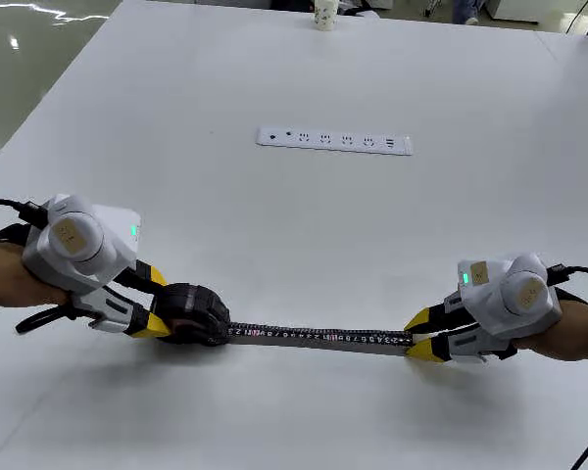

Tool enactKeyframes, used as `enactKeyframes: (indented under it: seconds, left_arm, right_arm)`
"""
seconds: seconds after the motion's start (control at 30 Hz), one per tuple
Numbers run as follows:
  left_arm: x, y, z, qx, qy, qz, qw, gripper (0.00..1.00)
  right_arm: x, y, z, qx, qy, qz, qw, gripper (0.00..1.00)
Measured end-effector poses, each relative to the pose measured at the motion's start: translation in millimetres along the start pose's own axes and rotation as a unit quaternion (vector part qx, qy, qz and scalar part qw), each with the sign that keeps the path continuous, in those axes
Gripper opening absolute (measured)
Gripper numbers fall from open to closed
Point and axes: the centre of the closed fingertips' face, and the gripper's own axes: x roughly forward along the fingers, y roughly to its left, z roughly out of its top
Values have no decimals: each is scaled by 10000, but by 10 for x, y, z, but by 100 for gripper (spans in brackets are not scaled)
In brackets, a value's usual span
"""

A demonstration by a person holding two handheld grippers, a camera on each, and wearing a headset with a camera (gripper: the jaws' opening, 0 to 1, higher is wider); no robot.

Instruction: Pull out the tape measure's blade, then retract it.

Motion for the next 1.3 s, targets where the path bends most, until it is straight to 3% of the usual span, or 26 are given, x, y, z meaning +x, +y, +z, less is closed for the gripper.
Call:
enactKeyframes:
  seconds: [0.5, 0.83, 1.3]
  left_arm:
    - [2, 3, -2, 181, 161, -2, 9997, 24]
    - [-1, 13, 2, 233, 216, 29, 9995, 26]
    - [-31, 18, 9, 85, 265, 135, 9995, 35]
  right_arm:
    - [13, -3, -5, -175, 272, 21, 9995, 11]
    - [4, -23, -14, -177, 302, -50, 9994, 12]
    - [-123, -7, -48, -248, 374, -244, 9987, 22]
